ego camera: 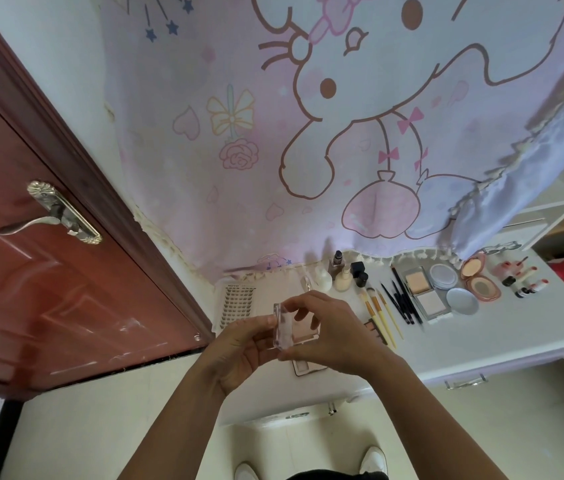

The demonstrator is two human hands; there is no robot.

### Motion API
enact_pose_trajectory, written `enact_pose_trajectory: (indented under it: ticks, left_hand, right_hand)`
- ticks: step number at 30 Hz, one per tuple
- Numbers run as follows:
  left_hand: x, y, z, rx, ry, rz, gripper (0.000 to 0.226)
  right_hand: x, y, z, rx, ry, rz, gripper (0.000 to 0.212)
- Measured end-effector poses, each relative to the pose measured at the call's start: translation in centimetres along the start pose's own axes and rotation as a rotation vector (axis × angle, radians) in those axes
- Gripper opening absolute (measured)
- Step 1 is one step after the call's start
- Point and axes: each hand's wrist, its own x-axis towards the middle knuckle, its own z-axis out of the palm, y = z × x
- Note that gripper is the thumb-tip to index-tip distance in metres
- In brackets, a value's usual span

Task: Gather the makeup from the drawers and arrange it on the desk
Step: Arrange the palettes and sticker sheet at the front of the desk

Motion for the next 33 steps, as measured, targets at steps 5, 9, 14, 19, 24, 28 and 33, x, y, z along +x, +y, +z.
enact_pose_trajectory:
  ticks: [5,9,14,19,24,28,33]
  left_hand:
    - [-0.1,0.3,0.1,0.05,-0.019,0.003,0.02]
    - [0.2,0.3,-0.4,0.08,-0.022,-0.014,0.015]
    - [0.9,0.0,-1.3,0.066,-0.01,-0.05,0.024]
    - [1.1,-0.1,-1.7,0.093,-0.018,-0.079,0.03]
    - [1.3,-0.4,-1.8,0.112,-0.028,-0.083,0.035]
    - [1.1,0.0,-1.5,0.084,-0.03,-0.036,0.018]
    - [1.2,0.2,-1.5,0.053,-0.022,0.006,0.032]
  right_hand:
    - [0.0,0.1,0.3,0.035,0.018,0.019,0.066]
    - [0.2,0.3,0.4,0.051,0.025,0.022,0.066]
    - [0.5,0.3,0.4,0.021,0.026,-0.02,0.066]
    - [0.5,0.7,0.7,0.019,0.056,-0.044,0.068]
    - [0.4,1.1,0.8,0.054,0.109,-0.068,0.057]
    - [0.4,1.6,1.1,0.137,0.189,-0.108,0.035]
    - [0.3,1.3,0.8,0.178,0.269,-0.009,0.035]
